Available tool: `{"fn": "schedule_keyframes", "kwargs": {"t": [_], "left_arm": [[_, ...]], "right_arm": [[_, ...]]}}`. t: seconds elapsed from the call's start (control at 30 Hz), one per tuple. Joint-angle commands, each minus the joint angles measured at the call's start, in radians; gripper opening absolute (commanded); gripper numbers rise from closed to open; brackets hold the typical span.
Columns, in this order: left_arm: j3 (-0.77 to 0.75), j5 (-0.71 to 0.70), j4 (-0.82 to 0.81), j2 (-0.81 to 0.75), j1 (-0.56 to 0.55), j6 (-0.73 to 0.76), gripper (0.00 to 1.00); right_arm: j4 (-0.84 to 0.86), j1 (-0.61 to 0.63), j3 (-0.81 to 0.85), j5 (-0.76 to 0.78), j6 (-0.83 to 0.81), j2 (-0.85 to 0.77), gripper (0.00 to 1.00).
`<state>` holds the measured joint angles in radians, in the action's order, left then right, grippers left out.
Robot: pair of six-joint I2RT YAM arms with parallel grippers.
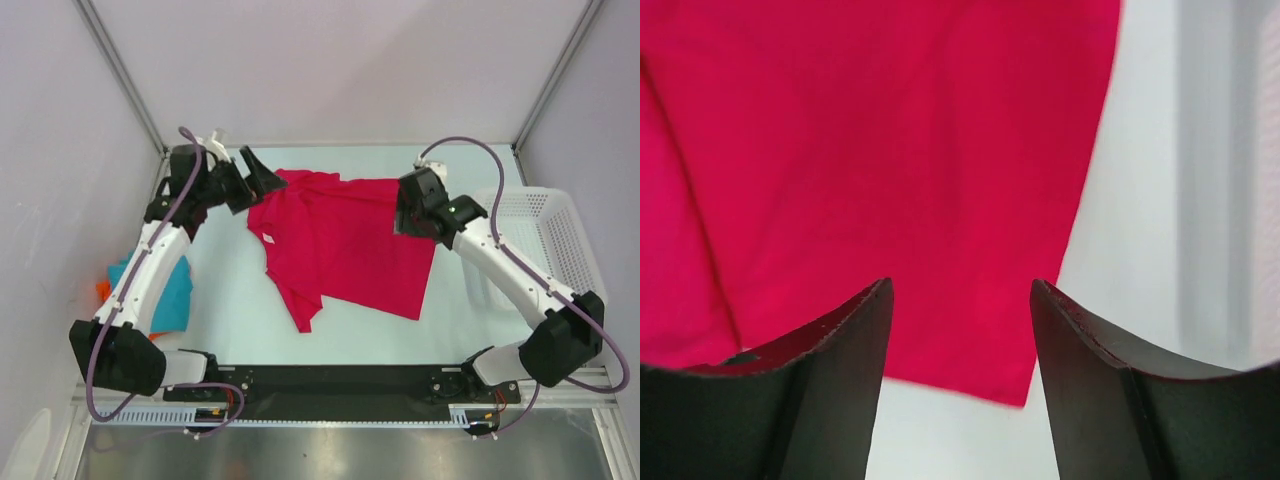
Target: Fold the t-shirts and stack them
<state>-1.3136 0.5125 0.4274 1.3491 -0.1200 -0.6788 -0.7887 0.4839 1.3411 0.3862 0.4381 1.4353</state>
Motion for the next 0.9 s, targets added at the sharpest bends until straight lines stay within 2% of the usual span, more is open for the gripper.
{"fn": "schedule_keyframes", "kwargs": {"t": [0.0,0.2,0.6,0.87], "left_arm": [[0.196,-0.094,0.045,-0.063,-0.093,0.041,1.00],[0.365,-0.155,-0.007,-0.111,-0.162,0.019,0.99],[0.522,-0.264,-0.049,-0.065,-0.265,-0.004,1.00],[0.576,-0.276,-0.079,-0.050,-0.297,-0.021,1.00]], "right_arm": [[-0.009,0.088,-0.168,-0.029,0.135,-0.067,0.63],[-0.030,0.116,-0.338,-0.050,0.188,-0.162,0.63],[-0.064,0.130,-0.356,-0.032,0.214,-0.181,0.63],[-0.050,0.153,-0.381,-0.038,0.235,-0.164,0.63]]}}
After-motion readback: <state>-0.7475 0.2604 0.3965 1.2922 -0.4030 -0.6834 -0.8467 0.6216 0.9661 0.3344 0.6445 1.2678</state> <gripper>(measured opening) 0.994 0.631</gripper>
